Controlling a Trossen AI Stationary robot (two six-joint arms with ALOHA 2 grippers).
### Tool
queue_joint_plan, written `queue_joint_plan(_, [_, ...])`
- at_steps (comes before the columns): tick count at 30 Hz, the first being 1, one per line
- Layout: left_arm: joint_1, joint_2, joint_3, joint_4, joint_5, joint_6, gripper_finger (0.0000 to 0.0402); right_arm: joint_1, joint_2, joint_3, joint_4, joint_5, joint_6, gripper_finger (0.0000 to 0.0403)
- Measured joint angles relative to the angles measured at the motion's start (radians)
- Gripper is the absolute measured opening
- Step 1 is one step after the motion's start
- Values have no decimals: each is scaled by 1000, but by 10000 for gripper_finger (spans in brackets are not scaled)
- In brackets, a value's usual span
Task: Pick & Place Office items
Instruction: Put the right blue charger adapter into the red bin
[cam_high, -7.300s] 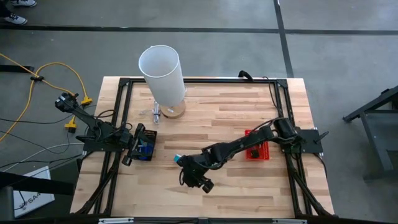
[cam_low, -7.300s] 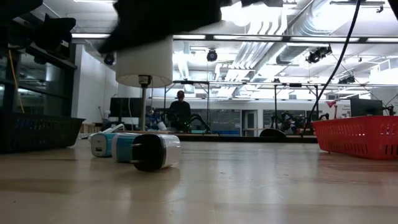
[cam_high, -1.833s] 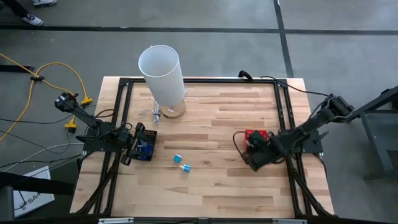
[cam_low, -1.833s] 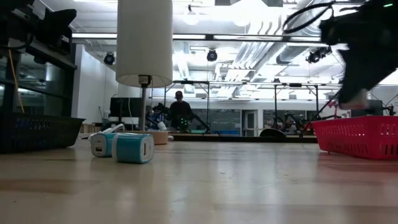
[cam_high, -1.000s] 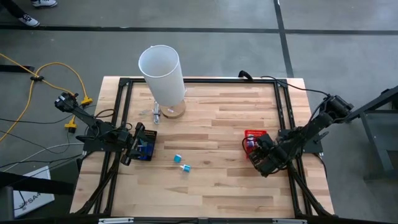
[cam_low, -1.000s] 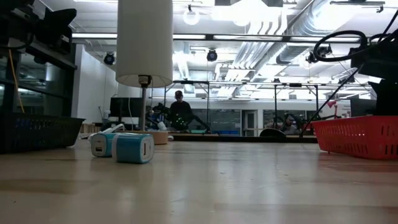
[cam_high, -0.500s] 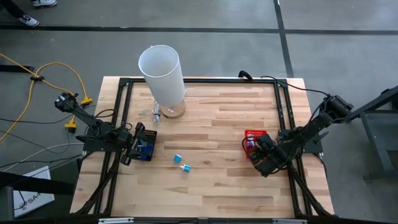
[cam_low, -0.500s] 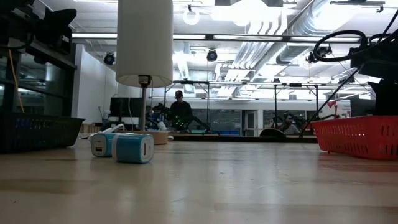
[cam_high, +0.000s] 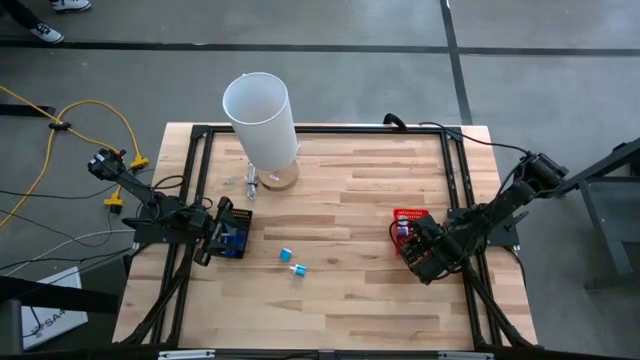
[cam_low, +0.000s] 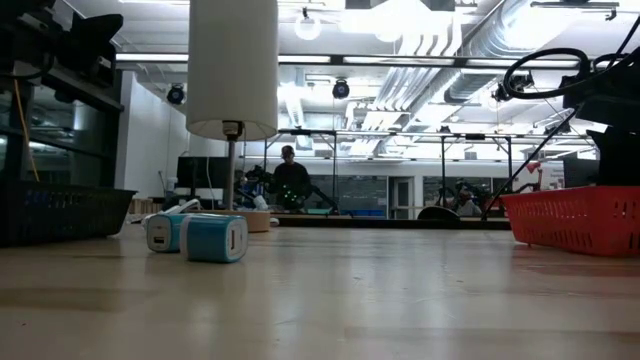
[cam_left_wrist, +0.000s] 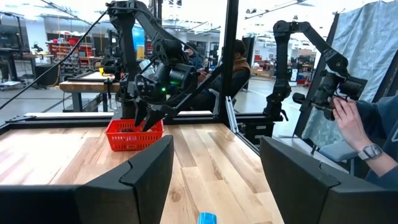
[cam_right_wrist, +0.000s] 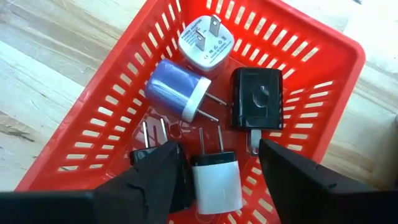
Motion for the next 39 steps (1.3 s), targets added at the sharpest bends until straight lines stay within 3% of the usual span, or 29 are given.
queue_joint_plan(8, [0, 0, 0, 0, 0, 0, 233, -9, -16, 28, -3, 52, -44, 211])
queue_joint_plan(17, [0, 0, 0, 0, 0, 0, 233, -110, -51, 164, 7, 130, -343, 199])
queue_joint_plan(28, [0, 0, 0, 0, 0, 0, 233, -226, -51, 200, 428, 101, -909, 196])
queue_joint_plan(33, [0, 0, 0, 0, 0, 0, 233, -245, -51, 200, 576, 57, -1064, 196])
queue_joint_plan(39, [0, 0, 0, 0, 0, 0, 233, -245, -51, 200, 637, 40, -1163, 195])
